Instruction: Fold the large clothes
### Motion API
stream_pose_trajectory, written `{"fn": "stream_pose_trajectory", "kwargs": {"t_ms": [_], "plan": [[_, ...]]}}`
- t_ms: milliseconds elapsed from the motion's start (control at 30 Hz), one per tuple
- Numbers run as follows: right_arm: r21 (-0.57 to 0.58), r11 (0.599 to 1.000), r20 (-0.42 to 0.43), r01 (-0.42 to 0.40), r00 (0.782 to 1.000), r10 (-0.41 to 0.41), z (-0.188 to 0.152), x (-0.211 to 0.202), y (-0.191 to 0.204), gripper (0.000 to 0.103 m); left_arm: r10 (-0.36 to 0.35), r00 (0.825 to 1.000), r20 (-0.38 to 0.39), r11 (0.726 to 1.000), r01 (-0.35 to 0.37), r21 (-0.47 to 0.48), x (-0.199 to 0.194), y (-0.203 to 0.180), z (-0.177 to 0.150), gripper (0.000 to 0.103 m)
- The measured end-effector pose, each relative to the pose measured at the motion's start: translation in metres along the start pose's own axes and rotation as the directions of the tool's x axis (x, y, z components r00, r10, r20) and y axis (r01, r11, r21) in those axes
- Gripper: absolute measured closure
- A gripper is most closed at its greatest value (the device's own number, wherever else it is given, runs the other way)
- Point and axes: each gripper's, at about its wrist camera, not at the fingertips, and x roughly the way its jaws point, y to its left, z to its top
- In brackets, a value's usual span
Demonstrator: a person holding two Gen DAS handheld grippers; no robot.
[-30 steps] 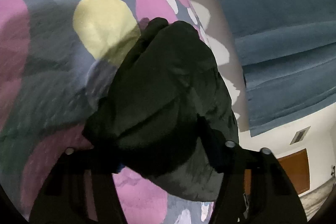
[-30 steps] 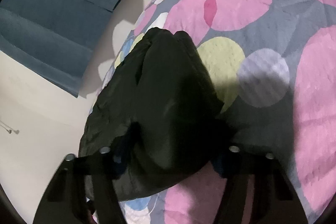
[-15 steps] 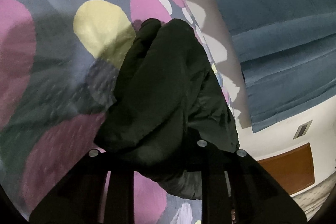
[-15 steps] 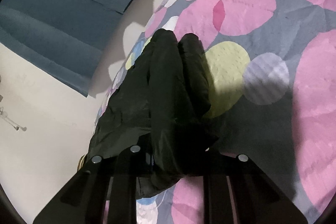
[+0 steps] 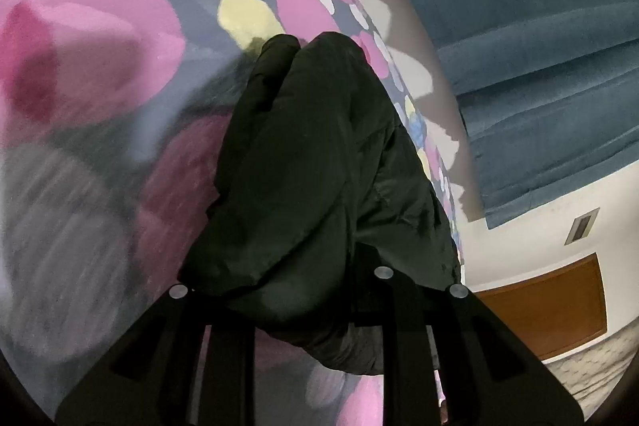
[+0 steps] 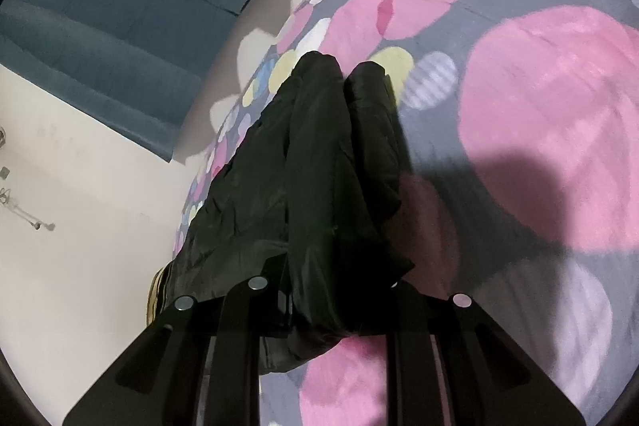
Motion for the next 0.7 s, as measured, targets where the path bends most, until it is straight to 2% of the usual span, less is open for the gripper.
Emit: {"fn": "stream_pose_trajectory", "kwargs": {"t_ms": [200, 700], "plan": [[0.026, 1.000, -0.009, 0.001, 1.000, -0.001, -0.019, -0.015, -0.008, 0.083, 0.017, 1.000, -0.002, 1.000, -0.017, 0.010, -0.022, 0.006, -0.023, 0.084], [0.064, 0.998, -0.013, -0.006, 1.000, 0.006, -0.037, -0.031, -0.019, 0.083, 0.021, 1.000, -0.015, 1.000, -0.020, 0.013, -0.045, 0.019, -0.043, 0.084]]}}
